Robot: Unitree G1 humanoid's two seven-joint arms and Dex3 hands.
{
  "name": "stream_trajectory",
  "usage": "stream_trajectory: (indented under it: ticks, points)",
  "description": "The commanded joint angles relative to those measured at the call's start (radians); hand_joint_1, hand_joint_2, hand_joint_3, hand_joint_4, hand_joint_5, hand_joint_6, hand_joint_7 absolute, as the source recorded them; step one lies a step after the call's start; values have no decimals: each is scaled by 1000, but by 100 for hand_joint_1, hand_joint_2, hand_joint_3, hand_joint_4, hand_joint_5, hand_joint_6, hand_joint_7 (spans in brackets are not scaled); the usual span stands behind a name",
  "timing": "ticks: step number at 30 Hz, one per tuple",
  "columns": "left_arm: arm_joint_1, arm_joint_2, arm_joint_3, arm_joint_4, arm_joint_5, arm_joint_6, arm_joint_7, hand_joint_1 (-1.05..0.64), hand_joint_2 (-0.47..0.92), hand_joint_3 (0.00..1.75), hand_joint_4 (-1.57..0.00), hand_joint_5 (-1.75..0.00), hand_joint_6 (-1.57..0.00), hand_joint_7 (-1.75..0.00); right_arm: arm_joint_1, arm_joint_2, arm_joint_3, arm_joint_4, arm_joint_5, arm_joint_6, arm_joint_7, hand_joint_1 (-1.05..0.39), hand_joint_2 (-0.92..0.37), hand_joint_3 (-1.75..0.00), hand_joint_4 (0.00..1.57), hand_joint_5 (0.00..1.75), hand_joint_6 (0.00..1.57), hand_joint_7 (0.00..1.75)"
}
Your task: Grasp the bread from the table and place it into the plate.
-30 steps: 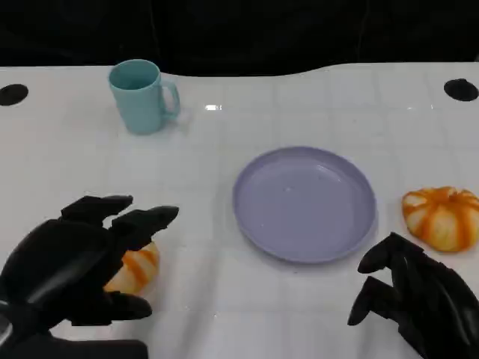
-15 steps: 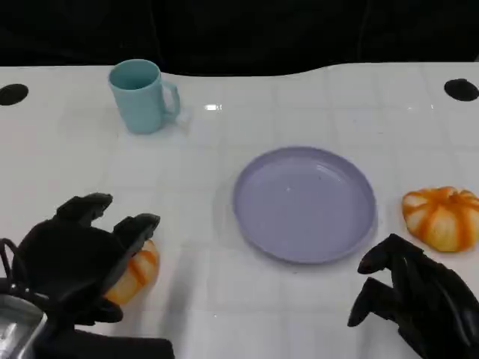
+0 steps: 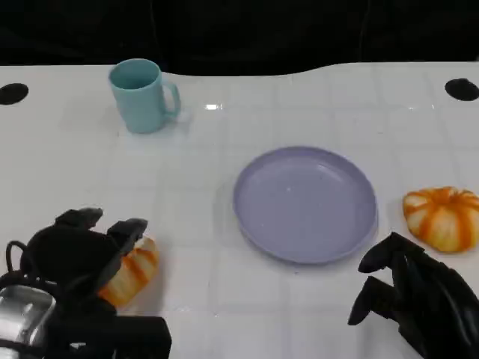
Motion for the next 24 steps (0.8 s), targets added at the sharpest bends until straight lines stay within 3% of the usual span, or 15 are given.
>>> stream_trajectory:
  ticks: [1,7,15,20,24]
  points:
    - [-18,19,-14,29,-15,2,30,-46,87,1,-9,-7,-13,0,5,-3,-9,-12,7,5,-3,-52,-92,-51,60,175,39,173]
    - [-130,5,-58,261,-80,-24,53,-48,90,1,-7,-4,-11,0,7,-8,-4,-10,2,-3,3,-52,-92,-51,59,175,39,173]
    - [-226,-2,-121,415,-112,-23,63,-50,92,2,-7,-4,-11,0,9,-8,-7,-16,8,4,2,-52,-92,-51,58,175,38,173]
    - [-261,-10,-138,511,-157,-63,116,-53,92,4,-17,-8,-17,-3,10,-6,-8,-19,11,11,-1,-53,-92,-50,58,175,39,173]
    - [-260,-11,-129,540,-221,-104,139,-41,92,11,-30,-13,-31,-7,12,-5,-6,-21,7,7,-3,-53,-92,-49,58,175,39,173]
